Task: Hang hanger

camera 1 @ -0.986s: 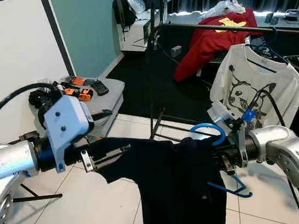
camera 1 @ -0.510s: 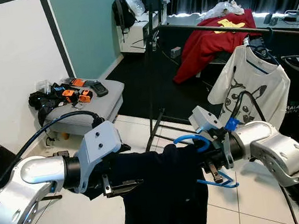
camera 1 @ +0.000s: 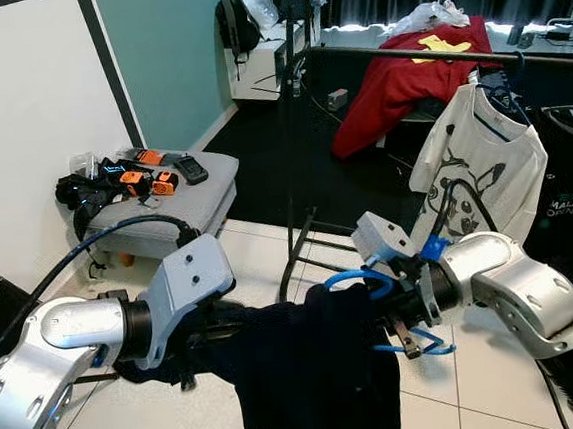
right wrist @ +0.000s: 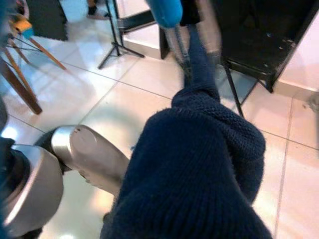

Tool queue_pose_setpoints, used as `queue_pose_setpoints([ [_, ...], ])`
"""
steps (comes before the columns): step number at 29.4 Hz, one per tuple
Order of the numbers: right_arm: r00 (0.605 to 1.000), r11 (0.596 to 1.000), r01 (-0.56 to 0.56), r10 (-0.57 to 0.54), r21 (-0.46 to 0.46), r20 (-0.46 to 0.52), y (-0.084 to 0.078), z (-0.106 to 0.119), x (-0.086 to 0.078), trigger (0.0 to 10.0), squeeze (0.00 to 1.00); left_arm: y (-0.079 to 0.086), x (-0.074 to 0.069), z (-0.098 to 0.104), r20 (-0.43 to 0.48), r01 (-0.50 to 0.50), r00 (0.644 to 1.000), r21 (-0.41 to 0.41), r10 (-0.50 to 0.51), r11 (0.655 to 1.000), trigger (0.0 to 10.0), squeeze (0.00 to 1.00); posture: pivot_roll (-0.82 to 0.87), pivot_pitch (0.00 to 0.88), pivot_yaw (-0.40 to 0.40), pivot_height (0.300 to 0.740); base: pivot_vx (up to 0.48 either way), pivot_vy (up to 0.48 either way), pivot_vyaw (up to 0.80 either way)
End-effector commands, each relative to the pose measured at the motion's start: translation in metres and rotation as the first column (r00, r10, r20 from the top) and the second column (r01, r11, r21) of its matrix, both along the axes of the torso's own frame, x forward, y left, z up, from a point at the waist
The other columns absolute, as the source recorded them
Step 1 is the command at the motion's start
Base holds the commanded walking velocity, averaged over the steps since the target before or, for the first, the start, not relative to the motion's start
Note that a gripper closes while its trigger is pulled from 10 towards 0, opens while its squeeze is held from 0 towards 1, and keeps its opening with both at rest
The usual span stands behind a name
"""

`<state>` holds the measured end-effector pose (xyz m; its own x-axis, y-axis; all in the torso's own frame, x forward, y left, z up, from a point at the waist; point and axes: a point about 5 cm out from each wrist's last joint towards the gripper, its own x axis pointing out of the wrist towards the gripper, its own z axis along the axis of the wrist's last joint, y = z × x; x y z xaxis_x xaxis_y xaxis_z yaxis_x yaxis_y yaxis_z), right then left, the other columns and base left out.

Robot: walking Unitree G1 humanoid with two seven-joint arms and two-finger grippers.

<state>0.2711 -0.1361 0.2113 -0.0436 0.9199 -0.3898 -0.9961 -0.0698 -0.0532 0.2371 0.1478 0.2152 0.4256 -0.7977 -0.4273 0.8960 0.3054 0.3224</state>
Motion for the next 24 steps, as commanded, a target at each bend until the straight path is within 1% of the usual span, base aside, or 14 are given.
queue_pose_setpoints([
  [1,0.997,0.998,-0.058,0.056,0.033,0.061,0.009,0.010,-0.003,10.0,0.00,0.001,0.000,-0.001,-0.004,-0.006,1.000,0.027,0.006,1.000,0.0,0.00,-0.04,0.010,0.020,0.740,0.000,0.000,0.00],
  [2,0.996,0.998,-0.059,0.057,0.033,0.063,0.010,0.010,-0.004,10.0,0.00,0.001,0.000,-0.001,-0.003,-0.004,1.000,0.028,0.004,1.000,0.0,0.00,-0.04,0.010,0.020,0.740,0.000,0.000,0.00],
  [5,0.996,0.998,-0.059,0.056,0.034,0.067,0.010,0.011,-0.004,10.0,0.00,-0.001,0.004,0.001,0.049,0.001,0.999,0.036,-0.003,0.999,0.0,0.00,-0.04,0.010,0.020,0.740,0.000,0.000,0.00],
  [6,0.996,0.998,-0.050,0.048,0.032,0.070,0.010,0.010,-0.003,10.0,0.00,-0.003,0.006,0.004,0.095,0.008,0.995,0.017,-0.010,1.000,0.0,0.00,-0.04,0.009,0.020,0.740,0.000,0.000,0.00],
  [10,0.997,0.999,-0.042,0.040,0.032,0.071,0.010,0.010,-0.002,10.0,0.00,-0.004,0.009,0.006,0.126,0.006,0.992,0.006,-0.007,1.000,0.0,0.00,-0.04,0.009,0.020,0.740,0.000,0.000,0.00],
  [11,0.998,0.999,-0.017,0.015,0.046,0.055,0.011,0.008,0.000,10.0,0.00,-0.004,0.012,0.008,0.144,-0.006,0.990,-0.009,0.007,1.000,0.0,0.00,-0.04,0.009,0.019,0.740,0.000,0.000,0.00],
  [12,0.999,0.999,0.009,-0.011,0.054,0.047,0.010,0.006,0.004,10.0,0.40,-0.002,0.016,0.010,0.168,-0.027,0.985,-0.019,0.030,0.999,0.0,0.00,-0.04,0.008,0.017,0.740,0.000,0.000,0.00],
  [14,0.999,0.998,0.027,-0.029,0.058,0.043,0.010,0.004,0.006,10.0,0.40,0.000,0.019,0.011,0.184,-0.041,0.982,-0.025,0.045,0.999,0.0,0.00,-0.04,0.008,0.017,0.740,0.000,0.000,0.00],
  [15,0.998,0.997,0.054,-0.056,0.063,0.034,0.008,0.001,0.008,10.0,1.00,0.002,0.022,0.013,0.207,-0.066,0.976,-0.039,0.072,0.997,0.0,0.00,-0.04,0.009,0.017,0.740,0.000,0.000,0.00],
  [19,0.993,0.991,0.115,-0.116,0.072,0.020,-0.003,-0.004,0.011,10.0,1.00,0.012,0.027,0.016,0.240,-0.113,0.963,-0.046,0.121,0.993,0.0,0.00,-0.04,0.012,0.018,0.740,0.000,0.000,0.00],
  [20,0.993,0.991,0.115,-0.116,0.072,0.020,-0.003,-0.004,0.011,10.0,1.00,0.012,0.027,0.016,0.240,-0.113,0.963,-0.046,0.121,0.993,0.0,0.00,-0.04,0.012,0.018,0.740,0.000,0.000,0.00],
  [21,0.990,0.988,0.139,-0.141,0.074,0.019,-0.010,-0.003,0.011,10.0,1.00,0.016,0.028,0.017,0.247,-0.124,0.960,-0.039,0.130,0.992,0.0,0.00,-0.04,0.013,0.021,0.740,0.000,0.000,0.00],
  [23,0.986,0.984,0.164,-0.166,0.075,0.019,-0.018,-0.001,0.012,10.0,1.00,0.021,0.029,0.017,0.255,-0.133,0.957,-0.032,0.136,0.991,0.0,0.00,-0.04,0.013,0.021,0.740,0.000,0.000,0.00],
  [24,0.981,0.980,0.188,-0.190,0.067,0.024,-0.028,0.001,0.012,10.0,1.00,0.027,0.030,0.018,0.260,-0.141,0.955,-0.022,0.141,0.990,0.0,0.00,-0.05,0.014,0.023,0.740,0.000,0.000,0.00],
])
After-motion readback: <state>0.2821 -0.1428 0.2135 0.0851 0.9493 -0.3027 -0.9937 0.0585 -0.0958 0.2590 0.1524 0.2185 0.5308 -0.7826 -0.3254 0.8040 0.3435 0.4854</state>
